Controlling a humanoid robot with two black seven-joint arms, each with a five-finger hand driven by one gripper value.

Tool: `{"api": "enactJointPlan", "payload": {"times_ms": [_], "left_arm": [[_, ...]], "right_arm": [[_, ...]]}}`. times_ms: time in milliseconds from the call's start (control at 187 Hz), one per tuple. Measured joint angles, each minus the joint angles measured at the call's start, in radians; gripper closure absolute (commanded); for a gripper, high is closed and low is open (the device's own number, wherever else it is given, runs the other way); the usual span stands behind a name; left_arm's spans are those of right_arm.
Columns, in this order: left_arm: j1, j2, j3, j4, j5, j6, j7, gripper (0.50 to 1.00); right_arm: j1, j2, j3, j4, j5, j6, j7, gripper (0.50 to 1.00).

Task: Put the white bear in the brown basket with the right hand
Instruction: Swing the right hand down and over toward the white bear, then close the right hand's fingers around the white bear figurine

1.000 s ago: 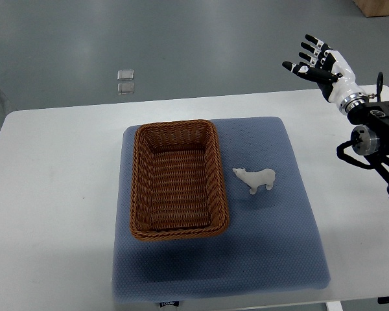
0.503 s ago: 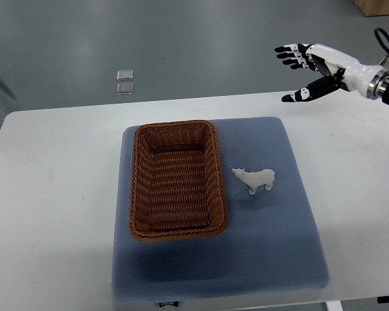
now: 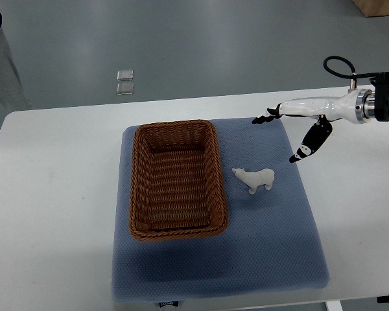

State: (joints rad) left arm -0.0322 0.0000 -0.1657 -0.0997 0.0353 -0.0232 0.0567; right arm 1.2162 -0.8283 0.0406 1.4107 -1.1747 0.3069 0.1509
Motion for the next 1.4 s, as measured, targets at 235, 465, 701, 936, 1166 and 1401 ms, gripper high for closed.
{"api": "enactJointPlan", "payload": {"times_ms": [235,465,701,936,1166,1401], "left_arm": [[0.0,0.0,0.0,0.0,0.0,0.0,0.0,0.5],[0.0,0.0,0.0,0.0,0.0,0.0,0.0,0.5],[0.0,0.0,0.0,0.0,0.0,0.0,0.0,0.5],[0.0,0.0,0.0,0.0,0.0,0.0,0.0,0.5],[0.0,0.0,0.0,0.0,0.0,0.0,0.0,0.5],[0.0,0.0,0.0,0.0,0.0,0.0,0.0,0.5]], "right_arm": [[-0.02,0.121,-0.059,-0.008,-0.022,-0.041,-0.124,0.603],[-0.062,0.157,-0.067,-0.022,-0.033,-0.069,-0.145,0.609],[-0.12,0.196,-0.067,-0.06,-0.047,-0.135,-0.151,0.621],[-0.131,0.207,-0.067,-0.068,-0.05,-0.146,-0.151,0.703],[-0.137,0.21,-0.068,-0.07,-0.058,-0.147,-0.151,0.732],[-0.144,0.218,-0.068,-0.074,-0.066,-0.149,-0.151,0.752]]}}
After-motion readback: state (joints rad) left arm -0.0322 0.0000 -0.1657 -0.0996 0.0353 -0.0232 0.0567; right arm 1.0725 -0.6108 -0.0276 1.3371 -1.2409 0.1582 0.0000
